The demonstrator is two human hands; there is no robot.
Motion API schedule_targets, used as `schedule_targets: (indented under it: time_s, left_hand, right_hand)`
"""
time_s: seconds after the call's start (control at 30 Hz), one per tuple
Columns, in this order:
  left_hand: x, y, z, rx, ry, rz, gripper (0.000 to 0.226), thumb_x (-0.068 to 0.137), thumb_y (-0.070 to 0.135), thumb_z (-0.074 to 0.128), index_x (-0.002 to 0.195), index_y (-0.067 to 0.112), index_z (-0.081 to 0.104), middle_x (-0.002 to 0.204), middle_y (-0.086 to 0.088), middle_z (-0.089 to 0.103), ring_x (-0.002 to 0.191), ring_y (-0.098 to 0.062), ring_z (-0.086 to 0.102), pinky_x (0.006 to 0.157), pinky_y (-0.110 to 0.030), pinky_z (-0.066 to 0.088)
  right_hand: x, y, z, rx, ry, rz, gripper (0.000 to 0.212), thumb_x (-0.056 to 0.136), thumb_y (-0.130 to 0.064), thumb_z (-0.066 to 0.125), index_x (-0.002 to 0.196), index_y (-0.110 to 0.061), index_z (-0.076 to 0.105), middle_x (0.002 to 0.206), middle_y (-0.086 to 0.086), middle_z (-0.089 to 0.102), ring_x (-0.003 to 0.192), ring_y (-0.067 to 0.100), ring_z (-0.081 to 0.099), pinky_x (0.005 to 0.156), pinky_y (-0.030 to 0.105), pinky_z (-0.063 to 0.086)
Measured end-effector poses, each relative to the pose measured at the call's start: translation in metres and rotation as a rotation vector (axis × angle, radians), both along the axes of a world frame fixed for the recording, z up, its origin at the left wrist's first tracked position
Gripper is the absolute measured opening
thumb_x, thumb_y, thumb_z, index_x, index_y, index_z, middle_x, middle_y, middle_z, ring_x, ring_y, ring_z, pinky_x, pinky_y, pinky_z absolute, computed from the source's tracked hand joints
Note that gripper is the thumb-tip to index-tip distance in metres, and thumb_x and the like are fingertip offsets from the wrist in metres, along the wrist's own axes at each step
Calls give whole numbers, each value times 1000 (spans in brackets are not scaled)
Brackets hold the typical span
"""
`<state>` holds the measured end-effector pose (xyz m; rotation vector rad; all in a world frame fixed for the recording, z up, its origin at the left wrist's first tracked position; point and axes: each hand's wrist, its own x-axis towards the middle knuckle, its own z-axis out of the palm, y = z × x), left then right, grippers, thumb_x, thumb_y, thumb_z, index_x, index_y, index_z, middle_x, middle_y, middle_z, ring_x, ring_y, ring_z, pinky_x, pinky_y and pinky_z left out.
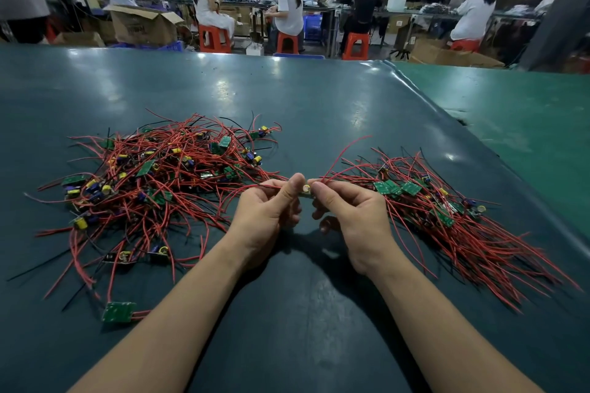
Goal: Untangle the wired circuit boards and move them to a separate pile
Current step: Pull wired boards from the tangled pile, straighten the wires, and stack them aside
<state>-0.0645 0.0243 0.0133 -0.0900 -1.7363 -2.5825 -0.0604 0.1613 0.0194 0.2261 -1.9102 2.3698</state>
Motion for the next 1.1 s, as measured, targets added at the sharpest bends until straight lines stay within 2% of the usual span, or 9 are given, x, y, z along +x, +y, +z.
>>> schedule_targets:
  time_s: [0.07,0.17,0.33,0.5,0.67,0.87,0.97,1.03,1.1]
  left_hand:
    - [0,-1,-2,-23,45,-30,29,69,37,74,75,13,59,56,-2,56,46,-11,46,46,-19,38]
    - [1,-2,-5,-100,135,-59,28,64,33,84,80,16,68,71,-7,66,54,-15,55,54,-22,46]
    - [0,-2,-6,-110,113,-16,19,70,33,78,61,21,66,58,-6,63,51,-18,54,49,-21,44]
    - [-2,-3,-6,-49,117,12,25,71,28,76,52,21,61,50,-3,54,52,-16,54,47,-19,40]
    - [-3,-4,-4,23,142,13,27,70,24,75,52,20,55,49,-3,48,49,-13,55,46,-18,40]
    - [-6,-11,4,231,79,147,27,76,19,69,64,14,46,51,-1,48,40,-9,40,44,-20,32]
    - [-6,-13,6,255,59,129,24,78,25,67,70,14,47,53,0,52,39,-8,39,45,-20,31]
    - [-4,-9,5,198,53,89,26,79,28,67,69,14,48,51,2,50,38,-7,37,44,-18,30]
    - [-1,-6,3,95,62,52,33,76,33,70,65,11,47,49,1,45,39,-9,36,43,-19,28]
  right_hand:
    - [-1,0,2,-79,-58,11,9,82,-11,74,74,-14,77,65,3,67,50,13,56,42,20,42]
    - [-2,0,3,-179,-133,28,9,79,-11,74,70,-11,75,63,5,65,47,11,53,41,18,40]
    - [-7,-1,2,-189,-145,-129,16,81,-11,76,65,-12,74,58,2,64,46,8,51,43,19,39]
    - [-17,16,9,-344,-129,-346,19,84,-8,74,66,-12,69,57,0,63,43,4,47,37,14,34]
    - [-18,24,11,-445,-90,-421,16,89,-7,69,73,-7,69,59,1,60,45,6,46,38,17,33]
    - [-19,34,14,-588,-72,-524,22,99,-14,56,79,-9,61,54,-2,54,42,8,43,38,18,29]
    - [-14,27,11,-332,-84,-357,18,97,-13,57,81,-11,63,54,-1,57,40,8,45,36,16,30]
    - [-4,12,6,-71,-57,-76,6,93,-11,63,89,-13,66,60,-1,63,43,7,50,36,16,35]
    - [2,-1,0,91,8,175,14,86,-12,70,98,-17,67,70,0,68,49,6,55,41,15,40]
